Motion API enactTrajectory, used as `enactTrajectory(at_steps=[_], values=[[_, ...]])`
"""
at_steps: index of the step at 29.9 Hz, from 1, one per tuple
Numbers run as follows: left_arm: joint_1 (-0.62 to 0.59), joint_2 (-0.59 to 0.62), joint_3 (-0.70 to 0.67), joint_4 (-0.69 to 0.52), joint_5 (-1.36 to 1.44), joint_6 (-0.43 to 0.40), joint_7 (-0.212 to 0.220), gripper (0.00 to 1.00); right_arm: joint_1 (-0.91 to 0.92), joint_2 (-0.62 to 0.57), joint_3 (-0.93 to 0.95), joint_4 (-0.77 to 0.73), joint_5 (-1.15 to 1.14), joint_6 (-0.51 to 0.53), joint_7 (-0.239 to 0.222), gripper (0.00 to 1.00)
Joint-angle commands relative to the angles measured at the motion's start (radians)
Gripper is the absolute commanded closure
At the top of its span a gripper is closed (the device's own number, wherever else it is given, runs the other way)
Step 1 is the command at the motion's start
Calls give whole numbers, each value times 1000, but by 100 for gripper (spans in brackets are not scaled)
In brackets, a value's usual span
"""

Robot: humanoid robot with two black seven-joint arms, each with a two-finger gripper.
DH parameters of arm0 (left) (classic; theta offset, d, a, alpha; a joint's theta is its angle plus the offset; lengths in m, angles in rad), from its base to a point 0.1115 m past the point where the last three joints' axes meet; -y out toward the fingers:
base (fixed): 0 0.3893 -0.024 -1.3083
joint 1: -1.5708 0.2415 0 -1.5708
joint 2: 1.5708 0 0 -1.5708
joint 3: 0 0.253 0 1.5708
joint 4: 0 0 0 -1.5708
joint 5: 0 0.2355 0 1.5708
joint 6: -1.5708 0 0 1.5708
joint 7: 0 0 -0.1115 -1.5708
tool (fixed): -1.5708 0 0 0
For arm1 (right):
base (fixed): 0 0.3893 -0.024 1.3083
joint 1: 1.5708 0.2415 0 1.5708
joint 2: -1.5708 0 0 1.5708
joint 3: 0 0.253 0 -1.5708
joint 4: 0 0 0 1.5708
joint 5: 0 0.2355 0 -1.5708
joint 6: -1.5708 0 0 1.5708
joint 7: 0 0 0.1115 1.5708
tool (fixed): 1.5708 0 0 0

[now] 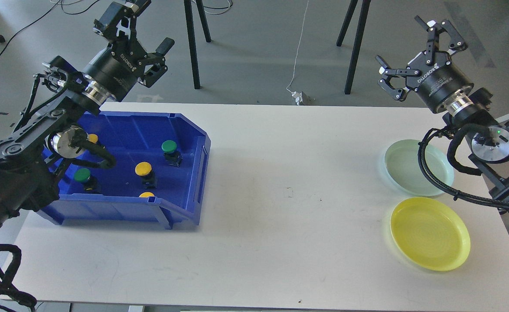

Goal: Pass button and place on color plate
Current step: 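Reach the left gripper down into the blue bin toward a yellow button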

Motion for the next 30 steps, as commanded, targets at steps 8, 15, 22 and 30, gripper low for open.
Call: enactTrajectory(at_steps=[8, 15, 22, 30], values=[[-1, 25, -25, 45, -219, 0, 0, 0, 0, 8, 5, -13, 0, 0, 3, 1], [37, -21, -108, 113, -399, 0, 0, 0, 0, 7, 6, -11, 1, 0, 7, 1], [80, 58, -143, -149, -347, 0, 0, 0, 1, 8, 12, -11, 1, 0, 9, 1], [10, 377, 103, -513, 73, 0, 0, 1, -25, 15, 23, -13, 1, 0, 12, 1]])
